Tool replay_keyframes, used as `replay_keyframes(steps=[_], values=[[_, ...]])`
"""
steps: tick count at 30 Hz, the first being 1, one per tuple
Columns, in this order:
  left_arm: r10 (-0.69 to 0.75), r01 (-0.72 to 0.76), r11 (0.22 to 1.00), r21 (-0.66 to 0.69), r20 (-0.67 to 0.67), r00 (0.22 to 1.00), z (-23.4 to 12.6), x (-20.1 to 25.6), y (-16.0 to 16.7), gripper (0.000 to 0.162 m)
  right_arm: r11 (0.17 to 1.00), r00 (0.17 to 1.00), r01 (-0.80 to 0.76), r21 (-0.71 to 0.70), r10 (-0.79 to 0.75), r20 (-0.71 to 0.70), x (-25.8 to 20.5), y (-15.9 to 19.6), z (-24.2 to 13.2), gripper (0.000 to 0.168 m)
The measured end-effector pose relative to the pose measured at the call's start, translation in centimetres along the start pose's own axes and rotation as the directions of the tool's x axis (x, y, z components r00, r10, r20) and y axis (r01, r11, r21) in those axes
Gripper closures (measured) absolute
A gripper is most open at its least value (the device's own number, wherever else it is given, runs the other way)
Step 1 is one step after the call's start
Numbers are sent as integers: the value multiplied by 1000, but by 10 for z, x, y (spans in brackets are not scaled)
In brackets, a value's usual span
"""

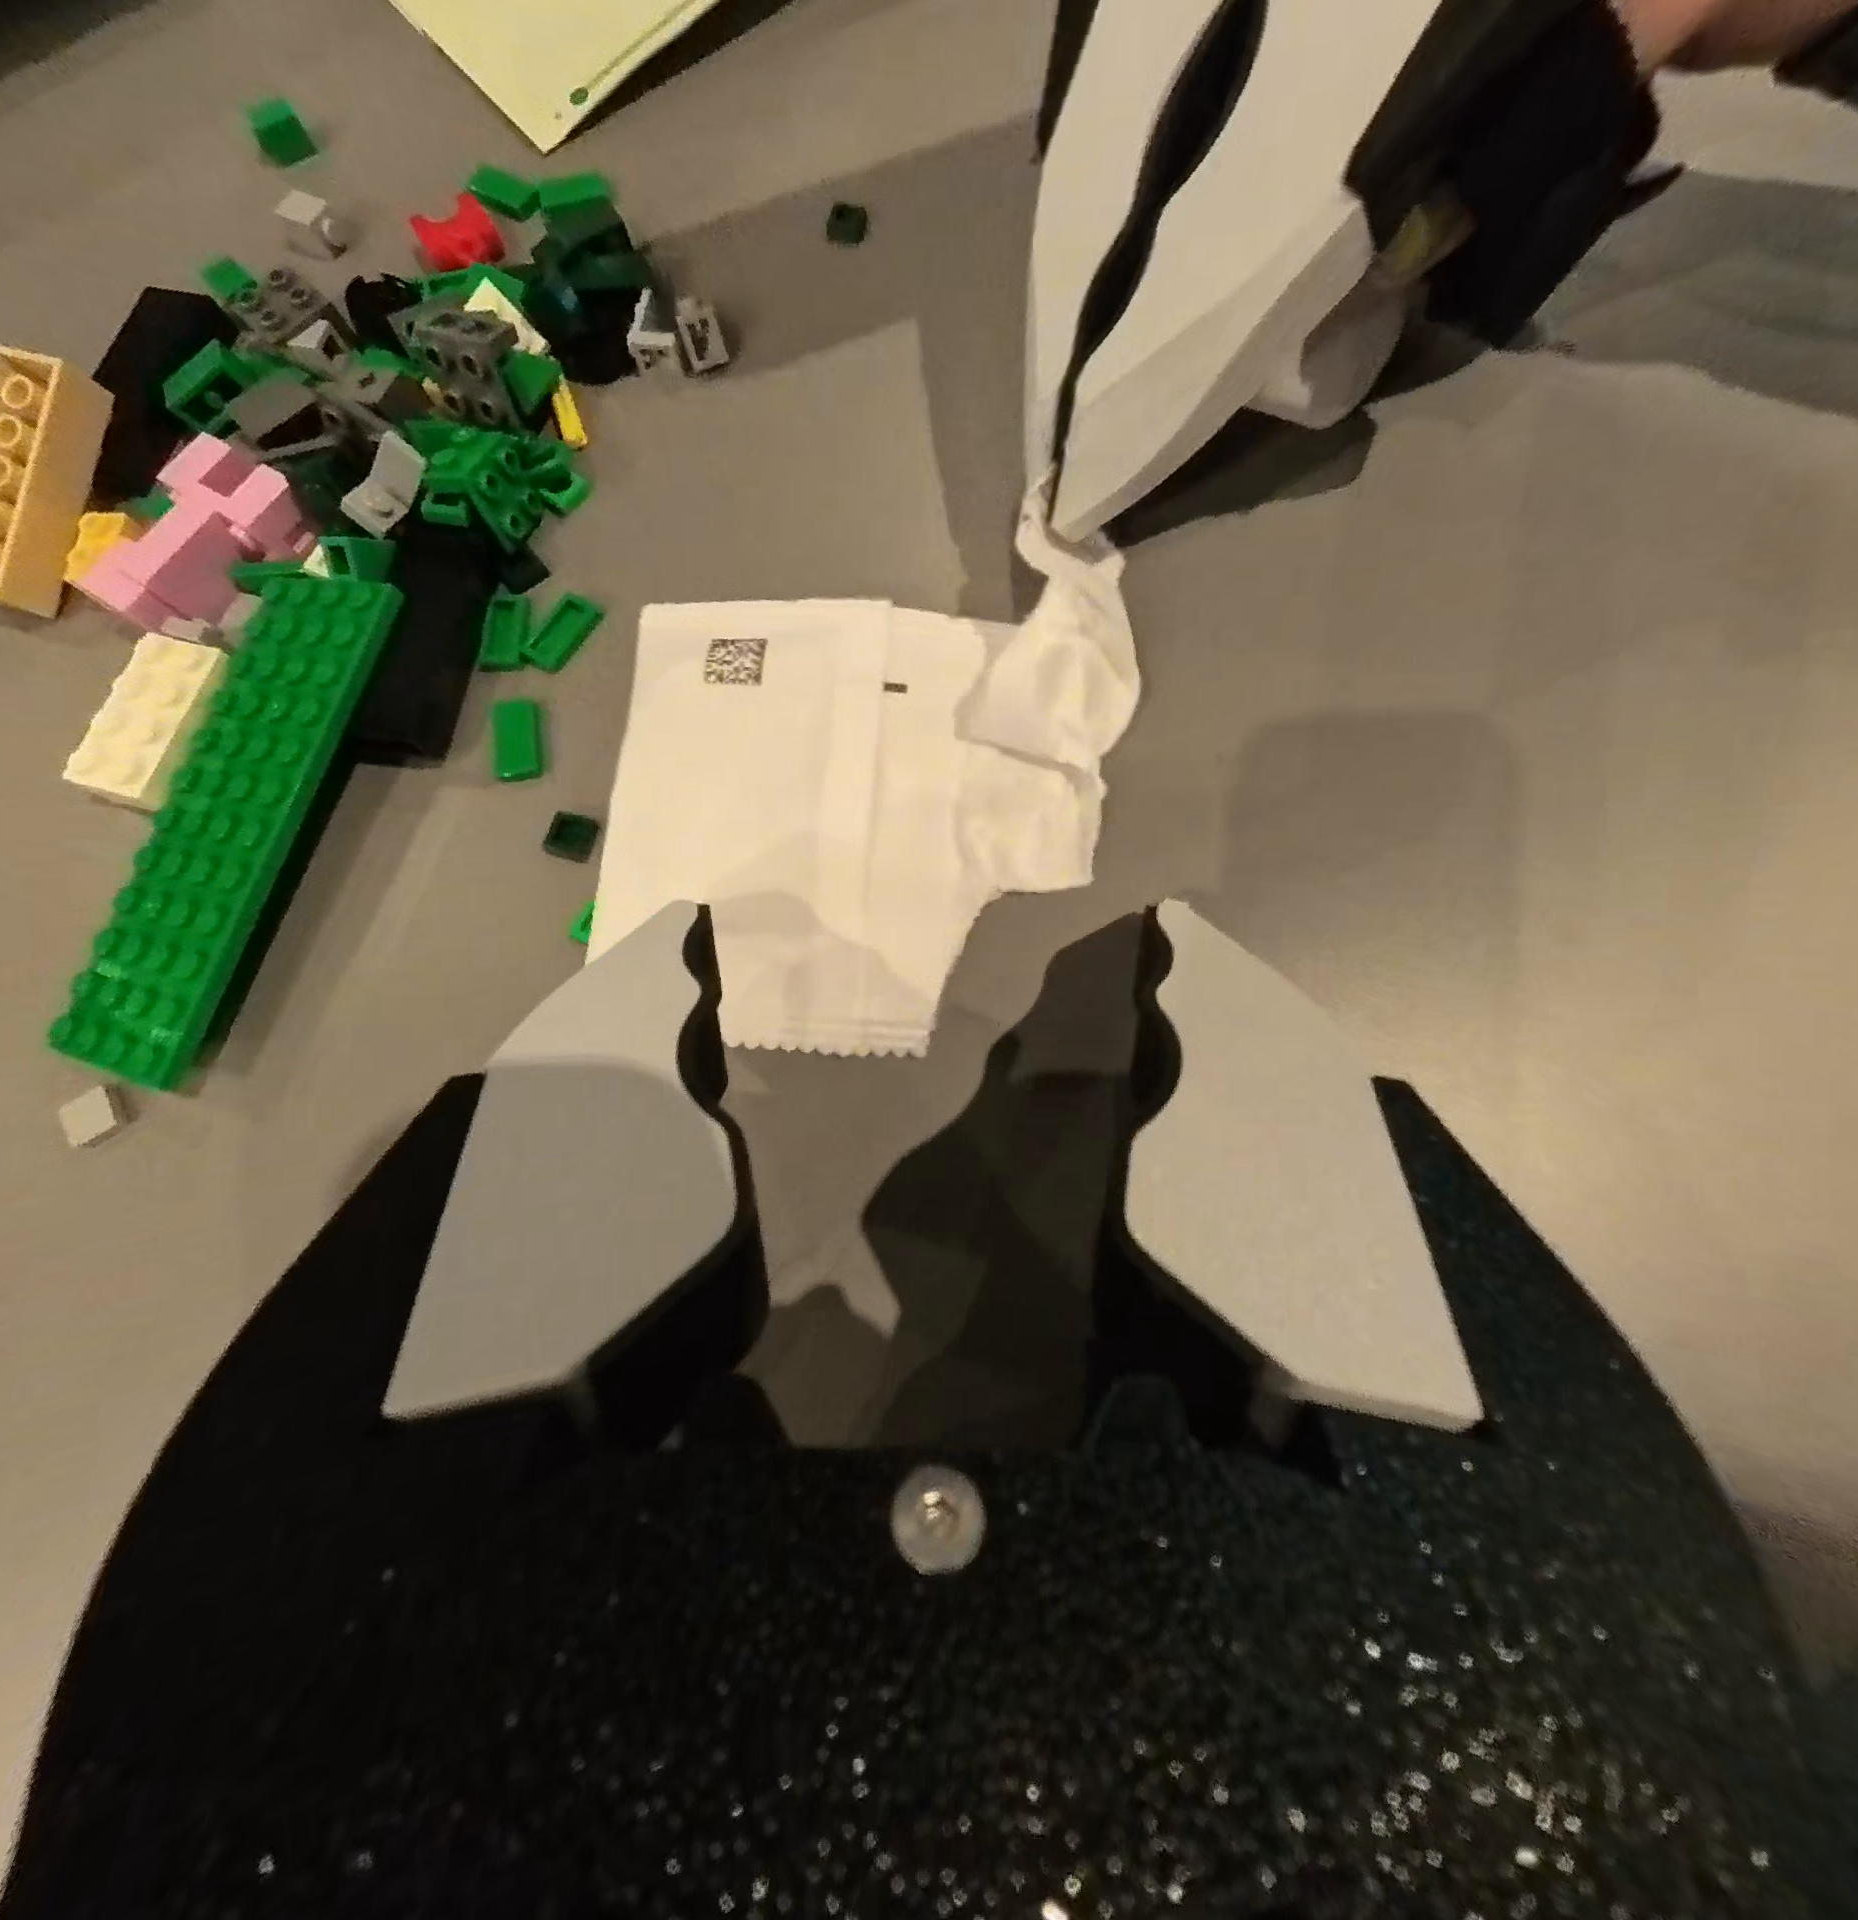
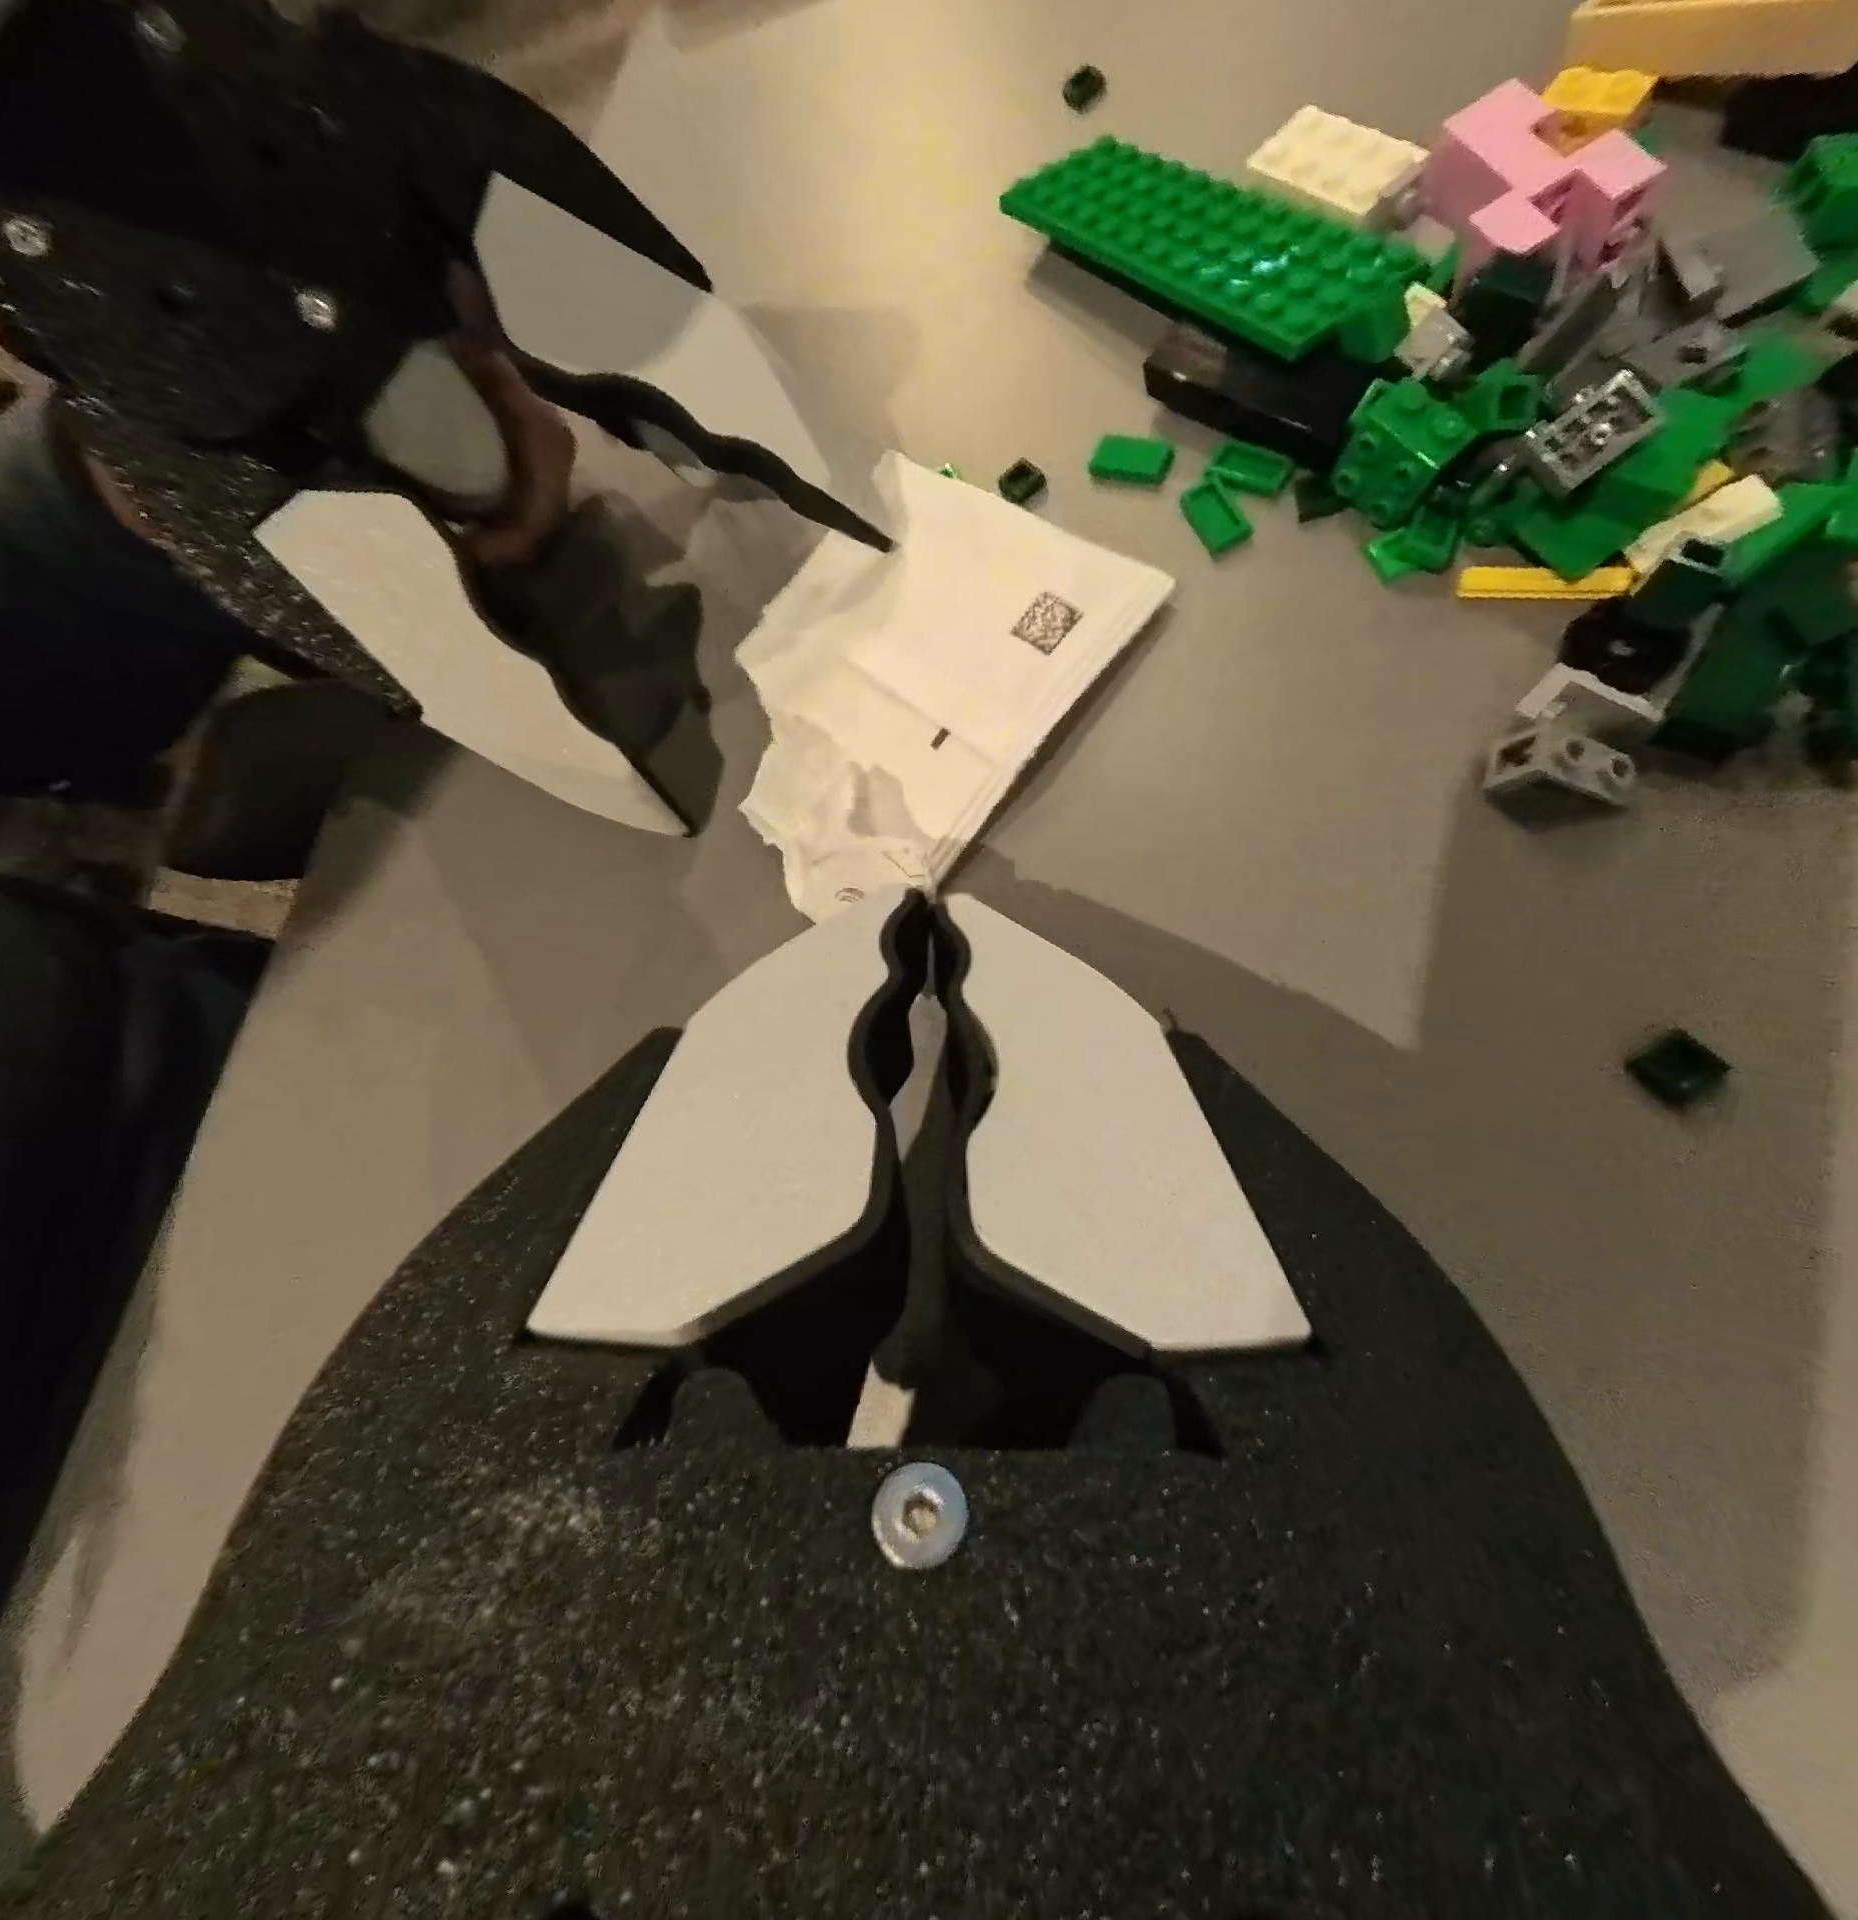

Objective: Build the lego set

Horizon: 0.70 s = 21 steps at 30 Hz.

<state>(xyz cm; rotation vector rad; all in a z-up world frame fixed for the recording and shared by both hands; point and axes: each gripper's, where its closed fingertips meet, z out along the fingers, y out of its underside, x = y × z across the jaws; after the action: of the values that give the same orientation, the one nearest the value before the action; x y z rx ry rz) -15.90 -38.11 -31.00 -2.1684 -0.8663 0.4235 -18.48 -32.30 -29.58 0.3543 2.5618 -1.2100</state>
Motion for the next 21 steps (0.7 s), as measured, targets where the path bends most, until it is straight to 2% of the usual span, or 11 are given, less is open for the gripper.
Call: replay_keyframes(steps=[3,8,14,18,19,21], values=[[8,-8,1000,8,-1,1000,-1,1,-3,88,999,1000,16,35,-16,1,-3,0,-5,168],[24,-24,999,29,15,1000,-6,0,-11,88,992,995,78,99,-70,-75,-5,-4,-27,168],[25,-22,994,105,-31,999,-12,11,-30,87,969,956,156,189,-100,-276,-5,-14,-94,168],[45,-33,985,172,-64,997,-9,25,-49,87,957,850,191,218,-50,-524,2,-8,-176,168],[40,-24,981,194,-77,996,-8,29,-56,86,956,808,198,216,-35,-588,5,-2,-201,168],[24,5,971,239,-118,993,-4,41,-72,84,968,669,202,146,-27,-743,16,18,-253,168]])
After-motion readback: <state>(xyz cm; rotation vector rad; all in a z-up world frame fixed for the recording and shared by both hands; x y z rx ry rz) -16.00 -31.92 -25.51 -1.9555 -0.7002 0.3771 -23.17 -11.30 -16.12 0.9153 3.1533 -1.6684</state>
